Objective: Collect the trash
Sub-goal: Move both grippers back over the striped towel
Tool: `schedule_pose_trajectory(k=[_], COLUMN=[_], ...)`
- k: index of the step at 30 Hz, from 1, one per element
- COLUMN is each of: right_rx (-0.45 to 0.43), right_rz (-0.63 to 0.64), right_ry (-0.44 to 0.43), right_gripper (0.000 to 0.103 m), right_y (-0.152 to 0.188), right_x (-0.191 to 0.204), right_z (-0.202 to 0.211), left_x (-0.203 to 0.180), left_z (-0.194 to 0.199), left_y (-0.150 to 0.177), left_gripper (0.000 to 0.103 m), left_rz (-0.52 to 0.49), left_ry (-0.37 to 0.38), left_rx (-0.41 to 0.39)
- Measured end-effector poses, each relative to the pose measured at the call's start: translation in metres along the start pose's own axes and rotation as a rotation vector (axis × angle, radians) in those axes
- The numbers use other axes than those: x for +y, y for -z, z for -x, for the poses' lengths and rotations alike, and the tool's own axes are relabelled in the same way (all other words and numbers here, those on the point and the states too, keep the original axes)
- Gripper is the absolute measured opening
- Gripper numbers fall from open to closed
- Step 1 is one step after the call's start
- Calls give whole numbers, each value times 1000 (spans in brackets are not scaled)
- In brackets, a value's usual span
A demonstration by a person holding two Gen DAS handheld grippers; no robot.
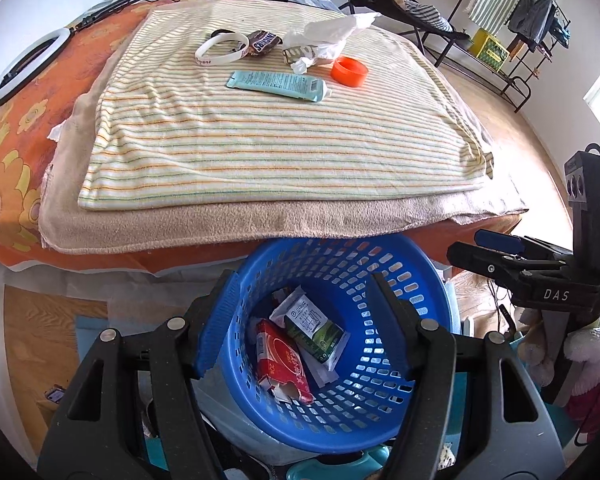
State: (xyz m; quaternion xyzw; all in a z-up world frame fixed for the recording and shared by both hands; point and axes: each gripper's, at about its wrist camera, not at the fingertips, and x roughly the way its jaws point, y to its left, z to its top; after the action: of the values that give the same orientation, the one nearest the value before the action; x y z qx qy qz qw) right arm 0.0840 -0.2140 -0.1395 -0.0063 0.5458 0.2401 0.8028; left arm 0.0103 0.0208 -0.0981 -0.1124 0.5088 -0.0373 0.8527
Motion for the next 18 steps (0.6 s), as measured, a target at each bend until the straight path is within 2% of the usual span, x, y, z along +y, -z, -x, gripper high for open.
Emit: schedule_pose_trajectory(k=[7, 12, 18], right_rx=[-48, -87, -157], right_rz=[-38, -19, 27], right_ry=[-34, -46, -52], right_gripper=[93, 93, 93], right_y=[-27, -53, -92], right_x=[-1, 6, 17], right_z=[13, 22, 31], left_x=[10, 17, 32], left_z=[13, 17, 13], left_y=[-38, -64, -102], left_gripper=[67, 67, 67], left_rz=[32, 36, 25], left_ry=[-3, -8, -53], left_rx=[-56, -77, -100])
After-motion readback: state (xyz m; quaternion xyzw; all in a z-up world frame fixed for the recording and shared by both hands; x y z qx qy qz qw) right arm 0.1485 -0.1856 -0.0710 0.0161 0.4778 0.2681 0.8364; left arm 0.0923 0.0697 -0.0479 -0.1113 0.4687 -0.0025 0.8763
